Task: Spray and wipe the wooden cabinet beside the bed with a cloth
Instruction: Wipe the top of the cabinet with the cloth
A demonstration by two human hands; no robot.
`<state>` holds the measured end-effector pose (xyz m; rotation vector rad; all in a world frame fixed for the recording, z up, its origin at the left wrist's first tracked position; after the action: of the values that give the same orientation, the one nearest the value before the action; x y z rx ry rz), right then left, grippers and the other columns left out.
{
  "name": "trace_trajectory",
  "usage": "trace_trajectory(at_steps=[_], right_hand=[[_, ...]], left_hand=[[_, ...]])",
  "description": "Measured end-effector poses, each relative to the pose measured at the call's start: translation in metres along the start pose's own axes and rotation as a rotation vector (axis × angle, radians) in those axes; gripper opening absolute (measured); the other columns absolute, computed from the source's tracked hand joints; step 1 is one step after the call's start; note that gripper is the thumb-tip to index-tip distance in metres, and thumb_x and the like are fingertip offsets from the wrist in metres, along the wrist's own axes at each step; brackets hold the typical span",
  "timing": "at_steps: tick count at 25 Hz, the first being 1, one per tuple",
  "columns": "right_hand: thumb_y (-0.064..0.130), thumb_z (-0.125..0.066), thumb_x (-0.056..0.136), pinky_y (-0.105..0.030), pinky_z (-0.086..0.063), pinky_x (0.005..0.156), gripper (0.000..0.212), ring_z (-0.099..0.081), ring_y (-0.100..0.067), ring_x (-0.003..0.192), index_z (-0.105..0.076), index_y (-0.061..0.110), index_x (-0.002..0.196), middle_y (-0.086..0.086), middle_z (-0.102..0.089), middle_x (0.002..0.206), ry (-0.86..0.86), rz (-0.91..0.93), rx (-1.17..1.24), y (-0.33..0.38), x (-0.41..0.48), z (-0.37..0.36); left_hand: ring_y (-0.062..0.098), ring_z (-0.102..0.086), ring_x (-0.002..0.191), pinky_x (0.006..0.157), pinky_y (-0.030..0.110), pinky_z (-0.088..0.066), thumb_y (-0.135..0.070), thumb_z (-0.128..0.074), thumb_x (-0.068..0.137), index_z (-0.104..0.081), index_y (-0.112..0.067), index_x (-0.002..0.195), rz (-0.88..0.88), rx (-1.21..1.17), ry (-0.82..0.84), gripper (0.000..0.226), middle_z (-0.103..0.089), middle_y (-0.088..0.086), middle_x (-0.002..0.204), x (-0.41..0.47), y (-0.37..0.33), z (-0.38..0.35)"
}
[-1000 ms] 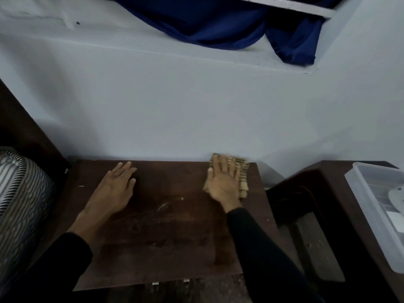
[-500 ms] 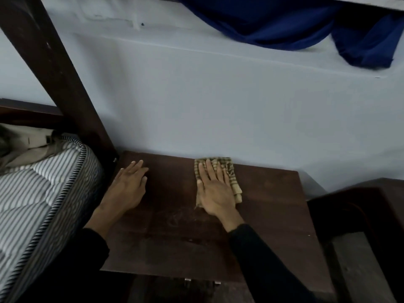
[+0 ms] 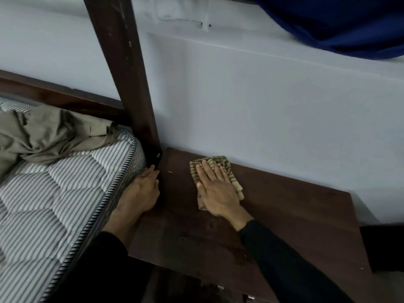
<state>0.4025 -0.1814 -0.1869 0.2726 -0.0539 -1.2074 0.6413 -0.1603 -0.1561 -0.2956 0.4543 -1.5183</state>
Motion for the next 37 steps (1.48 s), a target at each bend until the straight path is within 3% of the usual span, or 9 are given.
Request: trace_trajectory(at_steps=[4, 10, 14, 17, 23, 26, 29, 32, 37], right_hand=[[0.04, -0.019, 0.11, -0.045, 0.005, 0.127, 0.059, 0.001, -0.027, 0.157, -0.008, 0.019, 0.164, -0.003, -0.005, 0.172, -0.004, -0.05, -0.008, 0.039, 0.068, 0.016], [0.043, -0.015, 0.109, -0.039, 0.006, 0.127, 0.057, 0.002, -0.021, 0.157, -0.004, 0.029, 0.163, 0.007, 0.003, 0.171, 0.102, 0.32, -0.063, 0.054, 0.04, -0.01], [0.041, -0.017, 0.11, -0.038, 0.012, 0.126, 0.057, 0.006, -0.025, 0.157, -0.005, 0.026, 0.164, 0.003, 0.004, 0.171, 0.062, 0.137, -0.048, 0.074, 0.076, 0.003], [0.043, -0.016, 0.108, -0.036, 0.014, 0.124, 0.058, 0.004, -0.023, 0.157, -0.01, 0.026, 0.163, 0.004, 0.002, 0.171, 0.056, 0.241, -0.044, 0.108, 0.024, -0.02], [0.042, -0.015, 0.109, -0.039, 0.01, 0.126, 0.058, 0.007, -0.023, 0.157, -0.004, 0.026, 0.164, 0.004, 0.006, 0.171, 0.072, 0.148, -0.026, 0.093, 0.013, -0.01], [0.04, -0.017, 0.108, -0.042, 0.007, 0.127, 0.058, 0.004, -0.026, 0.158, -0.006, 0.025, 0.163, 0.002, 0.004, 0.171, 0.098, 0.29, -0.062, 0.115, -0.011, -0.017], [0.047, -0.005, 0.103, -0.038, 0.006, 0.126, 0.063, 0.001, -0.021, 0.158, -0.008, 0.028, 0.163, 0.006, 0.0, 0.171, 0.086, 0.385, -0.105, 0.083, -0.062, -0.027], [0.044, -0.011, 0.106, -0.04, 0.009, 0.126, 0.06, 0.004, -0.025, 0.158, -0.004, 0.026, 0.163, 0.003, 0.005, 0.171, 0.093, 0.199, -0.061, 0.096, -0.031, -0.018], [0.042, -0.01, 0.107, -0.041, 0.006, 0.127, 0.058, 0.005, -0.021, 0.157, -0.004, 0.03, 0.163, 0.007, 0.007, 0.171, 0.077, 0.321, -0.109, 0.135, -0.06, -0.039]], left_hand=[[0.033, -0.046, 0.139, 0.119, 0.036, -0.03, -0.001, -0.048, 0.097, -0.046, 0.005, 0.143, -0.005, -0.053, -0.033, 0.047, -0.047, 0.024, 0.148, -0.008, 0.009, 0.017], [0.034, -0.048, 0.137, 0.117, 0.032, -0.027, 0.004, -0.048, 0.094, -0.045, 0.006, 0.144, 0.023, -0.121, -0.056, 0.05, -0.05, 0.026, 0.145, -0.034, 0.019, 0.016], [0.033, -0.055, 0.128, 0.114, 0.037, -0.034, 0.003, -0.046, 0.094, -0.056, -0.003, 0.138, 0.129, -0.19, 0.045, 0.045, -0.061, 0.022, 0.134, -0.056, 0.043, 0.0], [0.029, -0.061, 0.12, 0.107, 0.038, -0.041, 0.002, -0.044, 0.096, -0.066, -0.008, 0.127, 0.172, -0.245, 0.037, 0.04, -0.067, 0.017, 0.126, -0.071, 0.048, -0.007], [0.017, -0.035, 0.147, 0.124, 0.034, -0.019, -0.01, -0.041, 0.106, -0.047, -0.004, 0.146, -0.003, -0.321, -0.111, 0.041, -0.043, 0.006, 0.155, -0.121, 0.033, -0.009], [0.017, -0.041, 0.143, 0.123, 0.028, -0.022, -0.01, -0.042, 0.106, -0.052, -0.001, 0.142, 0.079, -0.456, -0.08, 0.038, -0.048, 0.007, 0.15, -0.135, 0.039, -0.013], [0.024, -0.048, 0.138, 0.122, 0.028, -0.022, -0.02, -0.046, 0.105, -0.057, -0.011, 0.14, 0.08, -0.213, -0.197, 0.038, -0.056, 0.008, 0.145, -0.148, 0.043, -0.017], [0.031, -0.056, 0.129, 0.119, 0.034, -0.027, -0.024, -0.056, 0.1, -0.057, -0.014, 0.14, 0.0, 0.12, -0.409, 0.041, -0.061, 0.013, 0.138, -0.158, 0.04, -0.016], [0.026, -0.028, 0.151, 0.125, 0.041, -0.016, -0.027, -0.038, 0.104, -0.044, -0.003, 0.149, -0.034, 0.248, -0.256, 0.051, -0.036, 0.014, 0.159, -0.182, 0.034, -0.026]])
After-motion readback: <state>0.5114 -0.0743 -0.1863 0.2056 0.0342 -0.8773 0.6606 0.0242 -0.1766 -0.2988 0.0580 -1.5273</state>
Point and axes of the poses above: each hand's wrist, its own x-axis towards the middle knuckle, its own z-axis out of the back of the hand, y = z × x, the point moved 2 cm from there along x, towards the middle knuckle
